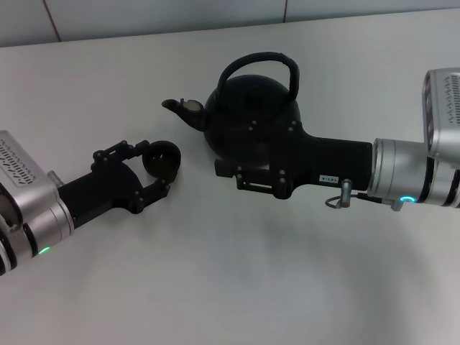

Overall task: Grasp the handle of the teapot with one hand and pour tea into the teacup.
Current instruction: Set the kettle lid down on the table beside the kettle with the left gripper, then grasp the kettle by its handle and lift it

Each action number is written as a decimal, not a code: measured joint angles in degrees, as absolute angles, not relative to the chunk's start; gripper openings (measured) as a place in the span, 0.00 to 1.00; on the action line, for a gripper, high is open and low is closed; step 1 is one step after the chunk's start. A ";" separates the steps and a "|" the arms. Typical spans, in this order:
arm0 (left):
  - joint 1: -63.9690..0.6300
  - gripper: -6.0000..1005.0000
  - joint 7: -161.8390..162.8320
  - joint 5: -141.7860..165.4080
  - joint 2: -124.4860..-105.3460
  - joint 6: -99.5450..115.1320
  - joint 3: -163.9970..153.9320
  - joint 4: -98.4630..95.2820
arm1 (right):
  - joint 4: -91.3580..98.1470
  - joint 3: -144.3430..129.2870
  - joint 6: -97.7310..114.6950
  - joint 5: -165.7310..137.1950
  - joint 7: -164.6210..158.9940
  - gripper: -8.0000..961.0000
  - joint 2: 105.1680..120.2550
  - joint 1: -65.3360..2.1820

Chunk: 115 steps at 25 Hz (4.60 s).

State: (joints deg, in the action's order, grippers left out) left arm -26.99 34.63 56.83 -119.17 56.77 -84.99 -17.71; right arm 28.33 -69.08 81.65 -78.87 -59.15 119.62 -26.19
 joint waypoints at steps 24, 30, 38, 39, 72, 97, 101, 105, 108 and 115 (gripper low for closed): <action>-27.47 0.84 39.30 57.04 -119.06 53.37 -87.28 -18.63 | 28.50 -68.90 81.22 -78.93 -58.97 0.60 119.44 -26.37; -27.25 0.87 39.51 57.04 -118.95 53.49 -87.77 -19.12 | 28.49 -68.89 81.20 -78.92 -58.97 0.60 119.44 -26.36; -26.12 0.87 39.83 57.06 -118.63 57.01 -87.81 -20.10 | 28.46 -68.81 81.20 -78.92 -58.97 0.60 119.44 -26.43; -25.54 0.87 39.84 57.19 -118.56 57.39 -87.83 -20.85 | 28.50 -68.81 81.21 -78.92 -58.97 0.60 119.44 -26.45; -19.78 0.86 64.79 92.24 -108.61 96.57 -61.44 -36.30 | 29.51 -60.27 81.20 -78.92 -57.74 0.60 119.47 -20.36; -20.56 0.86 64.77 93.60 -108.89 94.73 -61.25 -36.39 | 27.60 -51.84 72.69 -76.73 -57.56 0.60 119.61 -20.91; -20.57 0.86 64.77 93.61 -108.90 94.64 -61.20 -36.39 | 25.61 -52.17 71.40 -76.73 -56.39 0.60 119.50 -22.90; -20.57 0.86 64.77 93.61 -108.90 94.39 -61.09 -36.57 | 23.17 -52.18 69.67 -76.72 -54.85 0.60 119.47 -25.33; -20.57 0.86 64.77 93.61 -108.90 94.34 -61.08 -36.75 | 22.47 -51.79 67.89 -76.72 -54.69 0.60 119.55 -26.46; -20.63 0.86 64.77 93.61 -108.89 93.56 -61.08 -37.05 | 20.44 -51.59 63.94 -72.19 -54.67 0.60 119.55 -28.18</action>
